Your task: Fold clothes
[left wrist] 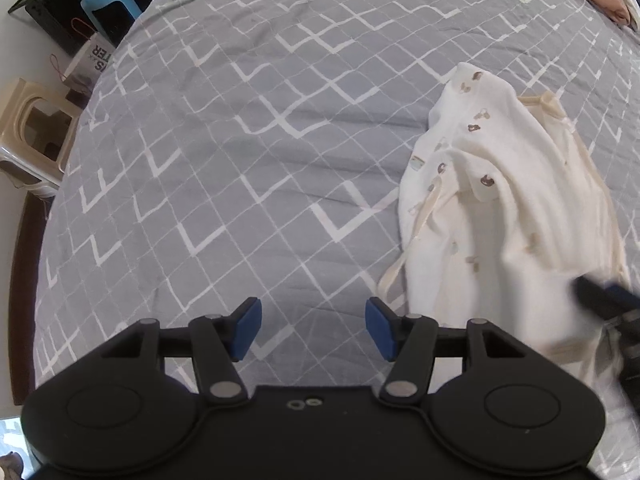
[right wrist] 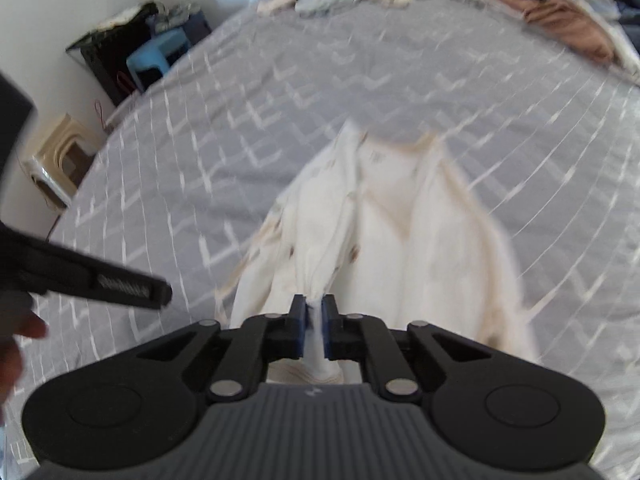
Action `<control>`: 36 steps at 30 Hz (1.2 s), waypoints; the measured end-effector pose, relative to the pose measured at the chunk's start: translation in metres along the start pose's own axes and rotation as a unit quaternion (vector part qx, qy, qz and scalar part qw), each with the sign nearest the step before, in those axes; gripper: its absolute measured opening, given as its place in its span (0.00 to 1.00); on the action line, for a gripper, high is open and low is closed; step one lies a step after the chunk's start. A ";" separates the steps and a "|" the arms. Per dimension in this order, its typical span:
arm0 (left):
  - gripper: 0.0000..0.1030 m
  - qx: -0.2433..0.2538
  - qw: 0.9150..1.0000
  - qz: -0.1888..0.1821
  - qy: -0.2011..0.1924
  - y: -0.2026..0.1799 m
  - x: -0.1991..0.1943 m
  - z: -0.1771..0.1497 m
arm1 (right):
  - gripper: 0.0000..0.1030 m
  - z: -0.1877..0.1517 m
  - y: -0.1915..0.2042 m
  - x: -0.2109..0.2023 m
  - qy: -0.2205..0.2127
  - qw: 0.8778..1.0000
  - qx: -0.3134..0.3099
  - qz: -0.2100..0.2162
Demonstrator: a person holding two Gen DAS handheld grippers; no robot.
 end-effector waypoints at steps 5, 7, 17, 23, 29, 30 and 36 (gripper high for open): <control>0.56 0.005 1.000 -0.009 -0.004 -0.014 -0.010 0.001 | 0.09 0.034 -0.033 -0.051 -0.036 0.998 -0.022 -0.047; 0.56 0.008 1.000 -0.014 -0.005 -0.022 -0.014 0.000 | 0.09 0.043 -0.044 -0.062 -0.043 0.996 -0.036 -0.068; 0.56 0.034 0.999 -0.028 -0.008 -0.059 -0.025 -0.006 | 0.09 0.057 -0.111 -0.073 -0.026 0.984 -0.092 -0.148; 0.56 0.050 0.998 -0.040 -0.007 -0.080 -0.029 -0.010 | 0.09 0.063 -0.149 -0.070 -0.017 0.974 -0.120 -0.191; 0.56 0.074 0.996 -0.047 -0.009 -0.107 -0.030 -0.017 | 0.09 0.052 -0.198 -0.026 0.017 0.977 -0.085 -0.193; 0.56 0.075 0.996 -0.049 -0.010 -0.110 -0.030 -0.018 | 0.09 0.045 -0.202 -0.016 0.025 0.980 -0.074 -0.184; 0.56 0.086 0.995 -0.051 -0.026 -0.121 -0.037 -0.018 | 0.29 0.030 -0.218 -0.022 -0.013 0.983 0.008 -0.181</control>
Point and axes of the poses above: each gripper's, at about its wrist camera, not at the fingertips, and x roughly the way its jaws point, y to its left, z to its top, the point moved 9 cm from there along x, roughly the way its jaws point, and after that the axes turned 11 degrees about z, right-handed, at the moved point
